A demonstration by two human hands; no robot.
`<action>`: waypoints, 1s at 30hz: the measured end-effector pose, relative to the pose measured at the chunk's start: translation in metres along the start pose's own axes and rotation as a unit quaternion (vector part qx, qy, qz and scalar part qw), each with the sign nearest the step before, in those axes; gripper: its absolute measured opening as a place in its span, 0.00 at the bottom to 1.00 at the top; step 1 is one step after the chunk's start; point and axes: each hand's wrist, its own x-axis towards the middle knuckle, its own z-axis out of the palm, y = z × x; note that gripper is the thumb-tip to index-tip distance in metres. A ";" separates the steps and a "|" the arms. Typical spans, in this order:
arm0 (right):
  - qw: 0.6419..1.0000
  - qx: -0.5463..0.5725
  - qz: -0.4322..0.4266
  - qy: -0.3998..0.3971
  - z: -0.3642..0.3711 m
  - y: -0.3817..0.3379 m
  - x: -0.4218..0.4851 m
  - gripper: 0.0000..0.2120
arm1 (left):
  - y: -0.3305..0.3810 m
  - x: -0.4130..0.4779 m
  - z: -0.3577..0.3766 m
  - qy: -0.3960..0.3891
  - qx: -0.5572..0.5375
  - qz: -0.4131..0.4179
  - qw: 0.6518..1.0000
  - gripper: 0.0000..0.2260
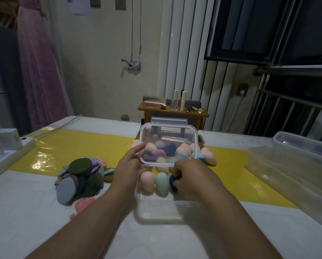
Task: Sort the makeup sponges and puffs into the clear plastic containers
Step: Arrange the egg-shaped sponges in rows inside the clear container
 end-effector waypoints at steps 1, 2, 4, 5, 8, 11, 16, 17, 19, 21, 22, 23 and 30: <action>1.000 -0.004 -0.002 -0.011 0.000 -0.001 0.000 0.09 | 0.000 0.000 0.000 0.002 0.003 0.000 1.000 0.28; 1.000 -0.007 -0.003 -0.022 0.000 -0.002 0.001 0.10 | 0.001 0.000 0.001 0.002 0.004 0.000 1.000 0.28; 0.999 -0.008 -0.001 -0.040 -0.002 -0.003 0.002 0.12 | 0.001 -0.001 0.001 0.004 0.002 -0.004 1.000 0.28; 0.999 -0.009 0.000 -0.045 -0.003 -0.003 0.003 0.13 | 0.002 -0.001 0.001 0.004 0.001 -0.006 1.000 0.28; 0.999 -0.001 0.004 -0.050 -0.006 -0.002 0.003 0.13 | 0.003 -0.002 0.001 0.001 -0.005 -0.009 1.000 0.27; 1.000 0.020 0.000 -0.020 -0.005 0.000 0.001 0.11 | 0.005 -0.005 0.003 0.002 -0.006 -0.010 1.000 0.26; 0.997 0.068 0.006 0.022 0.001 0.007 0.002 0.11 | 0.007 -0.008 0.003 0.001 -0.005 -0.012 1.000 0.25; 0.994 0.097 0.011 0.048 0.004 0.009 0.003 0.11 | 0.007 -0.008 0.003 0.001 -0.006 -0.012 1.000 0.26; 0.977 0.174 0.021 0.123 0.007 0.017 0.005 0.10 | 0.008 -0.009 0.004 0.000 -0.010 -0.012 1.000 0.25; 0.955 0.230 0.027 0.187 0.009 0.026 0.008 0.10 | 0.010 -0.011 0.005 -0.002 -0.012 -0.012 1.000 0.24; 0.945 0.252 0.031 0.207 0.010 0.031 0.010 0.10 | 0.010 -0.012 0.005 -0.004 -0.013 -0.012 1.000 0.24; 0.935 0.272 0.039 0.224 0.012 0.037 0.012 0.11 | 0.010 -0.012 0.005 -0.006 -0.014 -0.011 1.000 0.24; 0.904 0.323 0.109 0.256 0.023 0.072 0.029 0.10 | 0.013 -0.016 0.005 -0.009 -0.010 -0.011 1.000 0.23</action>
